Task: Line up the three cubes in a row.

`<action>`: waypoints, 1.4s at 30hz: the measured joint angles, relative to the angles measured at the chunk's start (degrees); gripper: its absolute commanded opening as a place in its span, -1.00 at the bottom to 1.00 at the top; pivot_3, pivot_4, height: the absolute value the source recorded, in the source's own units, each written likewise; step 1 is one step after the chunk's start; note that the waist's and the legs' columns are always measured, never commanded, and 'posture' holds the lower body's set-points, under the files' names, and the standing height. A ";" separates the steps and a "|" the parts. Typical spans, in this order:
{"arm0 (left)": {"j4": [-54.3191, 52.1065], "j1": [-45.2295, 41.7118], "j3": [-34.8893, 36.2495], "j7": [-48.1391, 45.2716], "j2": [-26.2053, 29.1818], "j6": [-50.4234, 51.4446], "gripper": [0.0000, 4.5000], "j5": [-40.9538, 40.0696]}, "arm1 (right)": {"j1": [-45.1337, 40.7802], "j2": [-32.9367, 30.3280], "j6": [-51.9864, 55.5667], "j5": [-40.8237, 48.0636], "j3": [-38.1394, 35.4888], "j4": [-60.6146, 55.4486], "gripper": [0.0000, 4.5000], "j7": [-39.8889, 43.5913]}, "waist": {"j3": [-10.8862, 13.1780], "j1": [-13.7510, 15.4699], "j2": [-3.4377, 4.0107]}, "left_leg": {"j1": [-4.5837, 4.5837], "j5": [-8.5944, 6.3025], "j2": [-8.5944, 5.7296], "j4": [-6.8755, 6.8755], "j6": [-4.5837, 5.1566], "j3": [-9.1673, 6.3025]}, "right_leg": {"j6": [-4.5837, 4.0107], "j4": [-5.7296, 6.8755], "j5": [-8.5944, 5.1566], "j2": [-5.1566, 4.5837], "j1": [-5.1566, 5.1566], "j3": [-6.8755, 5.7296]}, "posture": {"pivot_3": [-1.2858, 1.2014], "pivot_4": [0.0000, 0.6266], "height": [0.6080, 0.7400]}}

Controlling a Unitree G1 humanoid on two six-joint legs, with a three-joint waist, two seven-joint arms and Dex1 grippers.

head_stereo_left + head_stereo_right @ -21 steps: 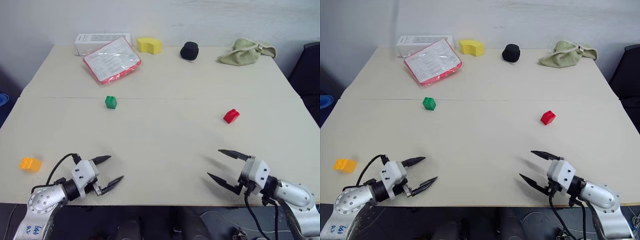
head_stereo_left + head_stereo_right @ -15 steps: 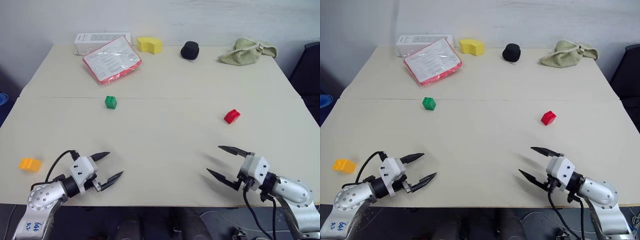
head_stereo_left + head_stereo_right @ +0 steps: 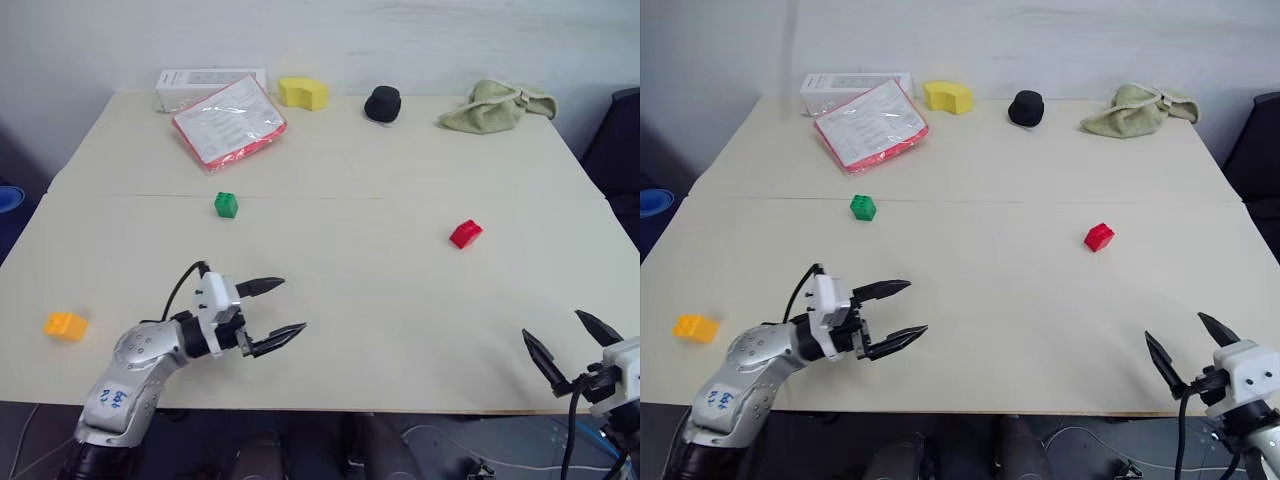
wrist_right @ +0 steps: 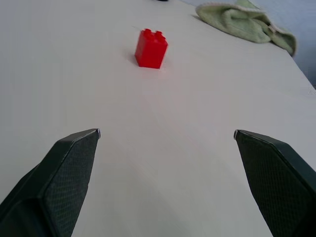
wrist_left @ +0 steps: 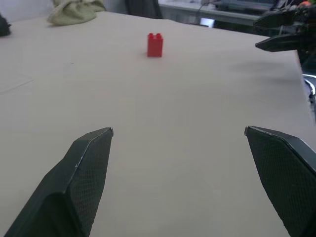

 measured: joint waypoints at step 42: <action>1.02 0.35 1.29 1.20 -1.25 -0.21 1.00 2.04 | -56.22 -11.07 14.08 -6.96 34.09 28.63 -0.35 43.73 | 0.06 -0.28 0.07 | -0.23 0.37 -0.03 0.28 -0.25 -0.11 | 0.12 0.30 0.16 -0.10 -0.42 -0.08 | 0.03 -0.52 1.00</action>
